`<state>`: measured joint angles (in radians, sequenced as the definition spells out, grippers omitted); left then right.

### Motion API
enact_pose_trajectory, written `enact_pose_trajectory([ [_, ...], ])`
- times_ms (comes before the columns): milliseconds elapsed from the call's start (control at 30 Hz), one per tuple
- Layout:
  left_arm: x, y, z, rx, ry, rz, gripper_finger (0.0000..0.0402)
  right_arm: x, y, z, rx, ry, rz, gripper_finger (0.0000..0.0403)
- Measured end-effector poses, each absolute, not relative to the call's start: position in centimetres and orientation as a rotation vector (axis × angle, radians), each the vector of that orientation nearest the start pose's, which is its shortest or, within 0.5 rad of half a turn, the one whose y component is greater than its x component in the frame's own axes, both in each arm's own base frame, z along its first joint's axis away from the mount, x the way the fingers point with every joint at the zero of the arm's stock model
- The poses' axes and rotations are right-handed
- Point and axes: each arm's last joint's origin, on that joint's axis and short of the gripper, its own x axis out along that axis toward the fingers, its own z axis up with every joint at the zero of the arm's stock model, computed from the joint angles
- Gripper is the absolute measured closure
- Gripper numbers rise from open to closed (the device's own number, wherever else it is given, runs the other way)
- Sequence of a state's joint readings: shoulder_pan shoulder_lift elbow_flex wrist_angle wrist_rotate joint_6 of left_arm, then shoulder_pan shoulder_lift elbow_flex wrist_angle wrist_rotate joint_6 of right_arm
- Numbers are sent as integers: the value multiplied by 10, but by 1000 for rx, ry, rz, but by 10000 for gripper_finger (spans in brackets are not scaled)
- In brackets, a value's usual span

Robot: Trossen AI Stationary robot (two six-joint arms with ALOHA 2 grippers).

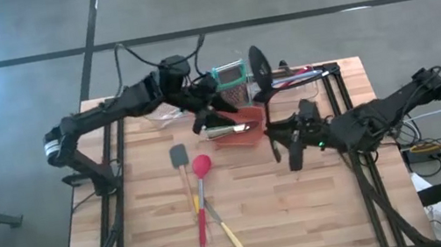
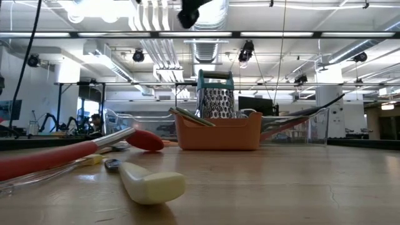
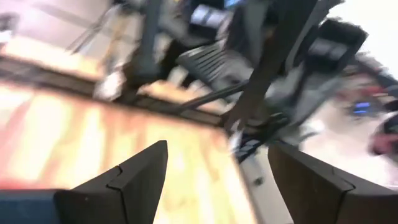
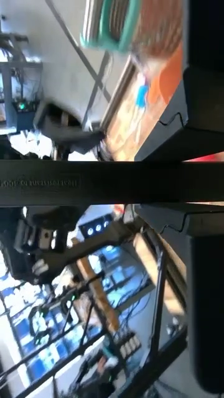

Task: Pick & Place Kitchen Items
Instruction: Put the black serving spoon into the right transparent bin

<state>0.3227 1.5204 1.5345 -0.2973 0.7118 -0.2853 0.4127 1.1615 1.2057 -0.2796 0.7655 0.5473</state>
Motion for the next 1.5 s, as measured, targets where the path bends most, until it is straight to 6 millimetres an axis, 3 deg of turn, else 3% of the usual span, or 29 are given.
enact_pose_trajectory([
  [300, 273, 88, 414, -290, 471, 118, 118, 173, 39, 407, 277, 187, -504, 331],
  [433, 259, 85, 423, -285, 446, 175, 117, 153, 19, 408, 192, 235, -580, 331],
  [567, 252, 82, 429, -291, 423, 191, 118, 129, -2, 405, 97, 463, -701, 331],
  [733, 251, 84, 429, -301, 416, 269, 118, 104, -20, 407, 116, 829, -789, 331],
  [1067, 264, 91, 418, -304, 446, 354, 118, 104, -39, 412, -57, 1059, -702, 331],
  [1267, 265, 91, 420, -318, 425, 351, 119, 113, -62, 396, -5, 1218, -649, 331],
  [1500, 261, 87, 426, -322, 390, 341, 119, 129, -104, 371, 104, 1396, -492, 331],
])
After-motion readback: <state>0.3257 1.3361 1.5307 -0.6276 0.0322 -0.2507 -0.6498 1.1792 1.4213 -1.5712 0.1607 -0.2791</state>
